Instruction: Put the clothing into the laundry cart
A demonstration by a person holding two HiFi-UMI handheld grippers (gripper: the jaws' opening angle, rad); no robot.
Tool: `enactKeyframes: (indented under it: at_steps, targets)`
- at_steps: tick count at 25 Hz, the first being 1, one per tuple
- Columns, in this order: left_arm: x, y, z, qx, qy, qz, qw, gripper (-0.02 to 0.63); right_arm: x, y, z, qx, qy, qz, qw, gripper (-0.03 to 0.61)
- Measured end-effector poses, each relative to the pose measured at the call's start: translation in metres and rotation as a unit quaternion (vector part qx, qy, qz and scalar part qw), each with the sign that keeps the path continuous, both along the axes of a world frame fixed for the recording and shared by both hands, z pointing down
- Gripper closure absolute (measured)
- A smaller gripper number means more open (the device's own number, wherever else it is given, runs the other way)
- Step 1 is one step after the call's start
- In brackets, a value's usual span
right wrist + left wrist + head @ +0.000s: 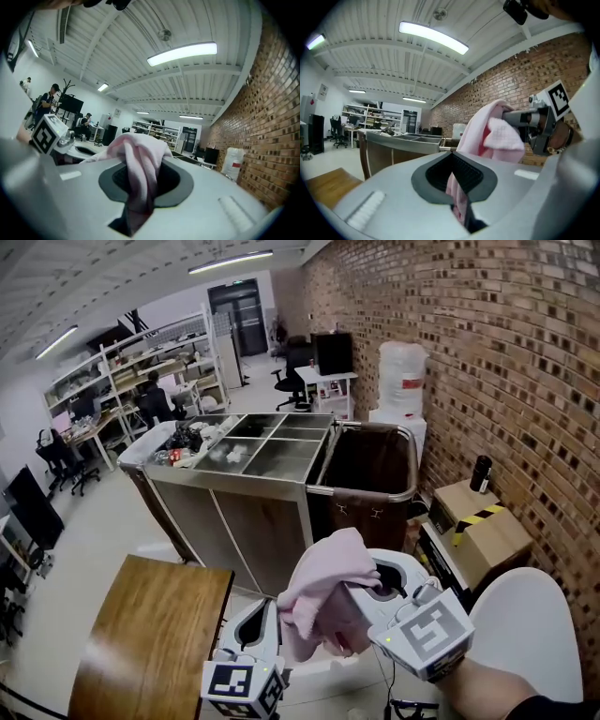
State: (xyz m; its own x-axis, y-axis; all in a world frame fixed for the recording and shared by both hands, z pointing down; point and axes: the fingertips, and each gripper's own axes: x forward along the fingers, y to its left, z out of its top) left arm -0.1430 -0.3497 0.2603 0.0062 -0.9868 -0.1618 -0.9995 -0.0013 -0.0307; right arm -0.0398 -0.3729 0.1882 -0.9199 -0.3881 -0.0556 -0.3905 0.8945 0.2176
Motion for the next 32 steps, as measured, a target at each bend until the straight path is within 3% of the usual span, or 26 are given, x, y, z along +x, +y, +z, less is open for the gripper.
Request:
enactKeyframes:
  at_steps: [4, 8, 19, 32]
  targets:
    - [0.019, 0.004, -0.054, 0.025, -0.018, 0.034, 0.9989, 0.612, -0.003, -0.005, 0.005, 0.006, 0.008, 0.020, 1.000, 0.508]
    - [0.036, -0.001, -0.077, 0.020, -0.046, 0.064, 0.9967, 0.612, -0.007, -0.023, 0.014, 0.057, 0.026, 0.026, 0.998, 0.508]
    - [0.048, -0.011, -0.068, -0.016, -0.052, 0.078, 0.9955, 0.612, -0.003, -0.035, 0.009, 0.035, 0.034, 0.061, 0.997, 0.508]
    - [0.074, -0.024, -0.089, -0.016, -0.052, 0.104, 0.9931, 0.612, 0.028, -0.044, -0.034, 0.045, 0.017, 0.091, 0.995, 0.508]
